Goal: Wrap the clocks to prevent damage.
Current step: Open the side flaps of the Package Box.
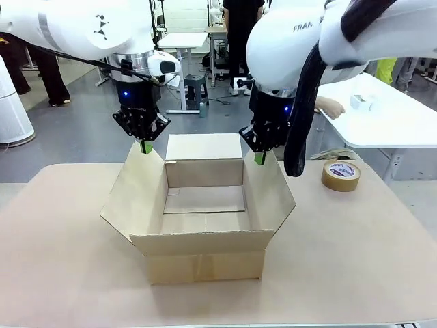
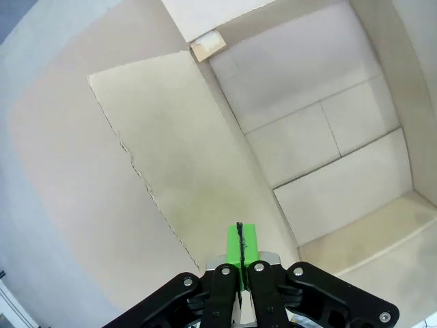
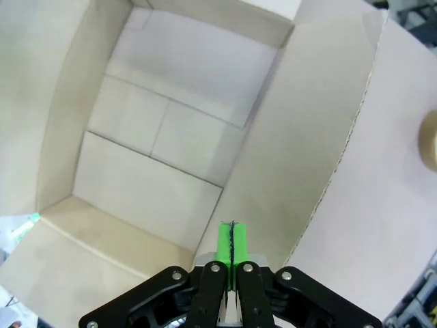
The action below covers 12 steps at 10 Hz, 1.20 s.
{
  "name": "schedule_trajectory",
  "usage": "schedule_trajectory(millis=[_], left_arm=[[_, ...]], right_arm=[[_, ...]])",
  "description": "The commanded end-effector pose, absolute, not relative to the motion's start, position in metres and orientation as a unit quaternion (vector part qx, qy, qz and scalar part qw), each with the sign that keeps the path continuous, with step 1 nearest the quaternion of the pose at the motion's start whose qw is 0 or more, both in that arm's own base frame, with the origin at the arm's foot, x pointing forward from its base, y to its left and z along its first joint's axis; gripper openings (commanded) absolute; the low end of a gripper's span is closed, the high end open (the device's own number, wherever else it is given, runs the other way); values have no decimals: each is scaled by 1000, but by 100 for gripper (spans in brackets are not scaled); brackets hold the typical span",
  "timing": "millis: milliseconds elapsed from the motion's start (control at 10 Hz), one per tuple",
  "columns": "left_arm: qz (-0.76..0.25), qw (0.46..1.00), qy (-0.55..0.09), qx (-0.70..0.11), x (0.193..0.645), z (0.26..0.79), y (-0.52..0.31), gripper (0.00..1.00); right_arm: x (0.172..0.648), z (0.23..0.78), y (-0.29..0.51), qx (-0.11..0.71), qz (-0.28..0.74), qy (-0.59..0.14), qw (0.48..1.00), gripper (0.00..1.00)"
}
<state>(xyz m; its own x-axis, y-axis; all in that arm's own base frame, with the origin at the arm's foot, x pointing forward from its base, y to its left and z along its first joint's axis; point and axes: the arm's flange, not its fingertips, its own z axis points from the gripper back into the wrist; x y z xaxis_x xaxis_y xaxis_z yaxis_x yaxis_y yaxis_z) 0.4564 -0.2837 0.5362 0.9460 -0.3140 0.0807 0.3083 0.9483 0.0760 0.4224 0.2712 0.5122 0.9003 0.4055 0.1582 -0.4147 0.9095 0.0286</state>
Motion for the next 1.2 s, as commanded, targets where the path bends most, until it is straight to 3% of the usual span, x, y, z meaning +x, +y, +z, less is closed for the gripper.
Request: schedule_trajectory(millis=[0,400,800,1100], left_arm=[[-135,988,-51,55,467,522,-282,0],[-109,992,11,61,491,481,-256,0],[-80,994,65,37,511,443,-228,0],[-82,993,81,10,522,424,-224,0]], right_arm=[[428,498,275,-12,186,-88,978,1],[432,476,247,-61,147,-89,983,1],[453,419,217,15,150,2,989,1],[461,388,212,44,155,31,986,1]])
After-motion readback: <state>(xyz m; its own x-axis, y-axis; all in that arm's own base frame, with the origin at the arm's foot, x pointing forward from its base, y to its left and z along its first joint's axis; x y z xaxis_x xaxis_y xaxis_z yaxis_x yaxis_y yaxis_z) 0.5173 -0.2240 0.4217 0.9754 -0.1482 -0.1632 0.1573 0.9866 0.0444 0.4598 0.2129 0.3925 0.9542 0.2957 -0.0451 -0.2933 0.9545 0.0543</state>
